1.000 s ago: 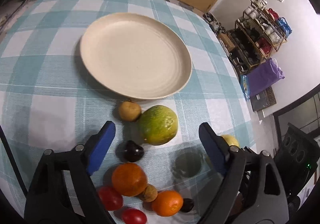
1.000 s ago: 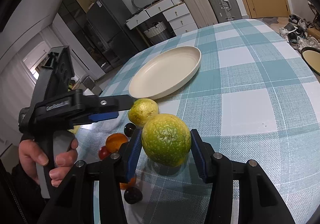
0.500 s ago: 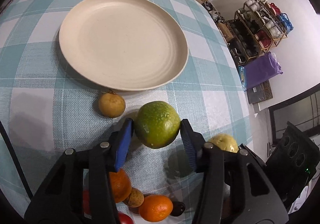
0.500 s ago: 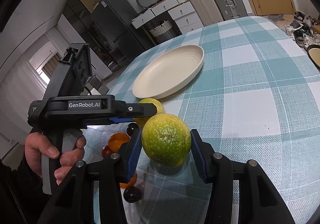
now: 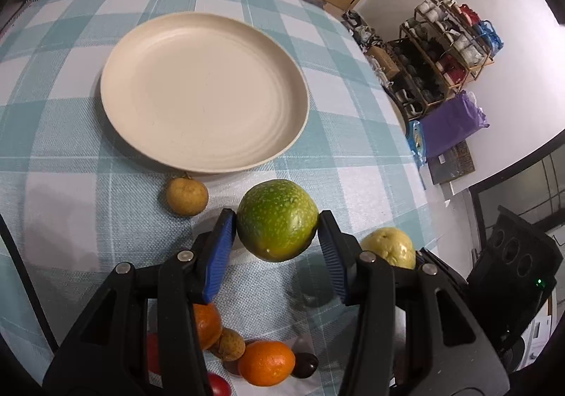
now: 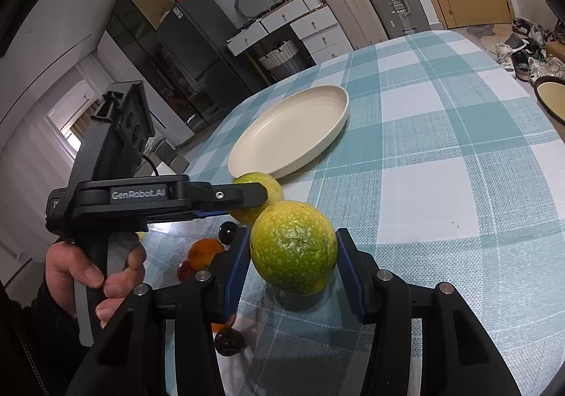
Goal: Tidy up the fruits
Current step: 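Carry both citruses onto the cream plate and open both tools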
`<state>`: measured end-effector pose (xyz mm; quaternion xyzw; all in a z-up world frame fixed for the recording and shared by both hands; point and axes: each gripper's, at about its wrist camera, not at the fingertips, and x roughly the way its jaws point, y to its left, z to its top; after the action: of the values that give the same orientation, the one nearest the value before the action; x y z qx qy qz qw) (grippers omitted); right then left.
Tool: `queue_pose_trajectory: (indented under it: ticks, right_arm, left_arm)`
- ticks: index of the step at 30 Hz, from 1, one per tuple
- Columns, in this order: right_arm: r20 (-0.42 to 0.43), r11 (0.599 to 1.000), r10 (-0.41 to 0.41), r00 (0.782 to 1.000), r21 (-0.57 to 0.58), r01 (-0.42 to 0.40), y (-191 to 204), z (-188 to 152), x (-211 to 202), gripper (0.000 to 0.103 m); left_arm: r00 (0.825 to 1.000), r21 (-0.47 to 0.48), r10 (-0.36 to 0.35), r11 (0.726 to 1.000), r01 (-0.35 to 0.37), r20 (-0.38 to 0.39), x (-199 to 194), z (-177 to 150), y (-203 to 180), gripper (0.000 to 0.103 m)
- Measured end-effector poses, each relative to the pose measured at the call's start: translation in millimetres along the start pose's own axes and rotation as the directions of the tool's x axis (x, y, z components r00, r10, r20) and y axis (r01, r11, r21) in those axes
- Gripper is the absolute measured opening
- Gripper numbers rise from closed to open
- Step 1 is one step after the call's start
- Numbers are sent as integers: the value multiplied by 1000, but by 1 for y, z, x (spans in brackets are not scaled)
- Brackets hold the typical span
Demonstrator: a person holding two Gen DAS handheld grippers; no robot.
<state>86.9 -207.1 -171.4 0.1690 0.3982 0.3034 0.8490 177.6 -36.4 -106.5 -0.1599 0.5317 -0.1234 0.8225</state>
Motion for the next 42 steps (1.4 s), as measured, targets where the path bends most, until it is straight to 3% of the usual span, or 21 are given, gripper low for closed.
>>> queue_pose_trajectory:
  ticks: [8, 18, 31, 42]
  right_arm:
    - [32, 998, -27, 999, -56, 29, 13, 27, -2, 49]
    - [64, 990, -6, 998, -143, 15, 34, 104, 24, 49]
    - [13, 986, -27, 1000, -165, 29, 31, 175, 99, 49]
    - [-73, 987, -43, 996, -156, 31, 7, 184, 164, 49]
  left_arm:
    - [997, 11, -21, 1000, 20, 81, -42, 21, 16, 45]
    - [992, 12, -46, 999, 45, 119, -60, 86, 50, 45]
    - [996, 24, -73, 997, 72, 47, -9, 152, 83, 45]
    - [990, -34, -138, 990, 138, -8, 42, 177, 110, 45]
